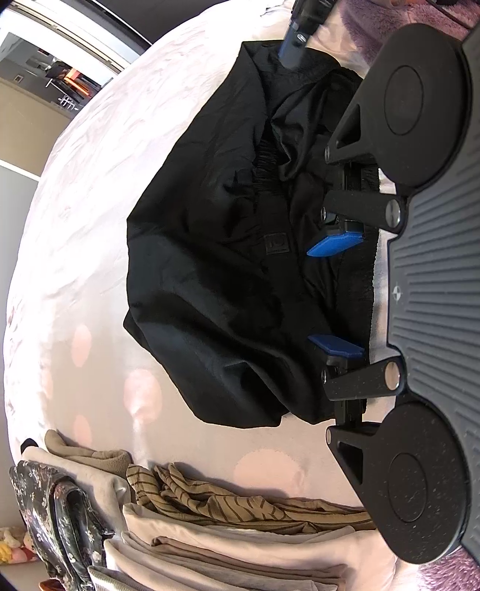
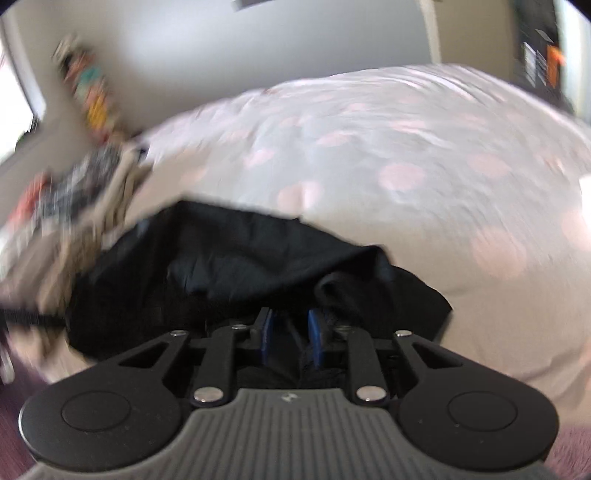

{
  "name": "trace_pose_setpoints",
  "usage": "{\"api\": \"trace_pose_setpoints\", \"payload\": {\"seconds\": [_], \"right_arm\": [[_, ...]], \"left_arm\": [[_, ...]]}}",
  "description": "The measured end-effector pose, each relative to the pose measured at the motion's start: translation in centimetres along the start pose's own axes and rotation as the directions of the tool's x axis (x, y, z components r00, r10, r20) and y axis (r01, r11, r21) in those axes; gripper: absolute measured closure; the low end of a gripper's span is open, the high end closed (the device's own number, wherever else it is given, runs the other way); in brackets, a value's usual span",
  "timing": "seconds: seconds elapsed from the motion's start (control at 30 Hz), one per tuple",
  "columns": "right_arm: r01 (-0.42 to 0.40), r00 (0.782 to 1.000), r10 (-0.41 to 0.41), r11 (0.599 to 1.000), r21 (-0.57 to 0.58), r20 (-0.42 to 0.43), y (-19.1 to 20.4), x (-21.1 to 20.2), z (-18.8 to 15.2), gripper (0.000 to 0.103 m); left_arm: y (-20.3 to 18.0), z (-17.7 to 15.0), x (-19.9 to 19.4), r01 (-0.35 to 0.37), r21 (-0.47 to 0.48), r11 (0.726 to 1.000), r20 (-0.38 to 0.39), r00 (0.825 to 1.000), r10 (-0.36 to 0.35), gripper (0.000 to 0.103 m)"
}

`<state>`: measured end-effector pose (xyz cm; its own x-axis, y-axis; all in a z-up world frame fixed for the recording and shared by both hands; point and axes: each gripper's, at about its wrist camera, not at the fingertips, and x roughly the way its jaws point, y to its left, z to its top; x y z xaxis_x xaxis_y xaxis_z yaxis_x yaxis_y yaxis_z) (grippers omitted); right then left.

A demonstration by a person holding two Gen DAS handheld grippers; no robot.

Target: Fold clothes

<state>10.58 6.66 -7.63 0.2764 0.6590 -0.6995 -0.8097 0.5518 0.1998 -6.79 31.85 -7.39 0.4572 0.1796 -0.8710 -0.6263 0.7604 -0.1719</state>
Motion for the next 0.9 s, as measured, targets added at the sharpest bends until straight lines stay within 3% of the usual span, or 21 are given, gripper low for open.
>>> {"api": "trace_pose_setpoints", "payload": {"seconds": [0.07,0.17,0.23,0.3,0.43,0.5,0.6,0.7,0.73,0.77,0.9], "right_arm": [[0.079,0.995,-0.084,0.993,-0.092,-0.054,1.4,1.0,-0.3,0.079],[0.181,0.970,-0.203,0.970,-0.161,-0.136,2.4,2.9,-0.4,0.078],[0.214,0.959,-0.243,0.959,-0.186,-0.148,2.8,3.5,-0.4,0.065],[0.260,0.944,-0.296,0.940,-0.222,-0.147,2.1,3.5,-1.2,0.061],[0.340,0.900,-0.405,0.886,-0.316,-0.165,2.9,4.7,-1.7,0.068],[0.366,0.891,-0.432,0.864,-0.346,-0.137,3.4,4.4,-1.9,0.071],[0.375,0.911,-0.409,0.872,-0.314,-0.048,3.4,2.3,-1.8,0.072],[0.354,0.933,-0.358,0.905,-0.235,0.025,2.3,-0.6,-1.1,0.072],[0.340,0.940,-0.337,0.916,-0.213,0.051,1.8,-1.7,-0.7,0.075],[0.325,0.946,-0.316,0.926,-0.192,0.077,1.3,-2.7,-0.3,0.099],[0.301,0.949,-0.285,0.946,-0.117,0.137,-1.0,-5.6,1.9,0.103]], "left_arm": [[-0.1,-0.1,-0.1,0.001,0.003,1.000,0.003,1.000,-0.001,0.058],[0.2,-0.1,-0.2,0.012,-0.013,1.000,0.009,1.000,-0.012,0.058],[0.5,-0.1,-0.3,0.021,-0.023,1.000,0.014,1.000,-0.021,0.058],[0.6,-0.1,-0.4,0.030,-0.029,0.999,0.021,0.999,-0.029,0.058],[0.5,-0.2,-0.6,0.032,-0.022,0.999,0.030,0.999,-0.032,0.057],[0.5,-0.3,-0.8,0.036,-0.019,0.999,0.035,0.999,-0.035,0.057],[0.8,-0.4,-0.9,0.048,-0.024,0.999,0.040,0.998,-0.047,0.057],[0.8,-0.4,-0.8,0.048,-0.020,0.999,0.041,0.998,-0.047,0.057],[0.8,-0.4,-0.8,0.047,-0.018,0.999,0.042,0.998,-0.046,0.057],[0.7,-0.3,-0.7,0.044,-0.010,0.999,0.040,0.998,-0.043,0.057],[0.3,-0.4,-0.6,0.036,0.018,0.999,0.036,0.999,-0.036,0.055]]}}
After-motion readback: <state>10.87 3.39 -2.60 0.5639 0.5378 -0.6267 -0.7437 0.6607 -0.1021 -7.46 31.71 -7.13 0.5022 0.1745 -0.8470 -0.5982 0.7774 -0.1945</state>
